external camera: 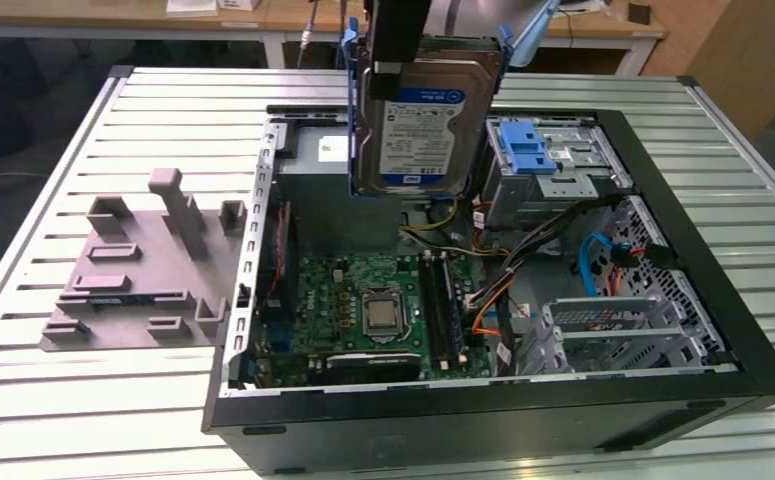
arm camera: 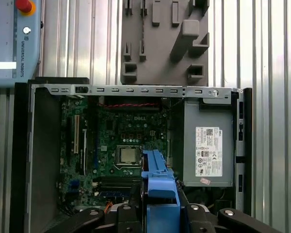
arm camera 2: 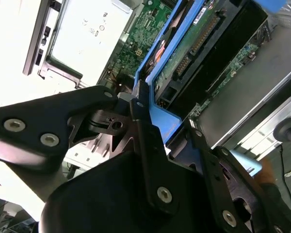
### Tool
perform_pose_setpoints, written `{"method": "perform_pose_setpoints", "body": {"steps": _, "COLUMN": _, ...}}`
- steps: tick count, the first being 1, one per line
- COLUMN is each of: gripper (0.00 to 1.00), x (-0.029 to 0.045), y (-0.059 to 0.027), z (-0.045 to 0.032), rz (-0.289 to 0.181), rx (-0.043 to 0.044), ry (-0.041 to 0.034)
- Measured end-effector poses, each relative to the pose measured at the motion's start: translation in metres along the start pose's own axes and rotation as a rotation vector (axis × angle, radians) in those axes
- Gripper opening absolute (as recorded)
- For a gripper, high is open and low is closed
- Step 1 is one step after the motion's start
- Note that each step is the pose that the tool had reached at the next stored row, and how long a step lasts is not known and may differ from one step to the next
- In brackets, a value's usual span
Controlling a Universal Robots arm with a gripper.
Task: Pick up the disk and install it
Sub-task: 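Pick up the disk, then insert the disk into the insertion slot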
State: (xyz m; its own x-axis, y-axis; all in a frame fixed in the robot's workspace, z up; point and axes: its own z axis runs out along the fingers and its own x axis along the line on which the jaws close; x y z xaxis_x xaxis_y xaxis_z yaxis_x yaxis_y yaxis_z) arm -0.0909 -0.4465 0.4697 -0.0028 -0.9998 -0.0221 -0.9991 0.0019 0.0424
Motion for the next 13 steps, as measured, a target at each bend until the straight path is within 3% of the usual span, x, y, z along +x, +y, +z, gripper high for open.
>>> {"method": "perform_pose_setpoints", "body": {"steps": 13, "gripper": 0.36, "x": 0.0061, "y": -0.0151, "z": 0.0006, "rz": 0.0, "rx": 0.0, "ry": 0.0}}
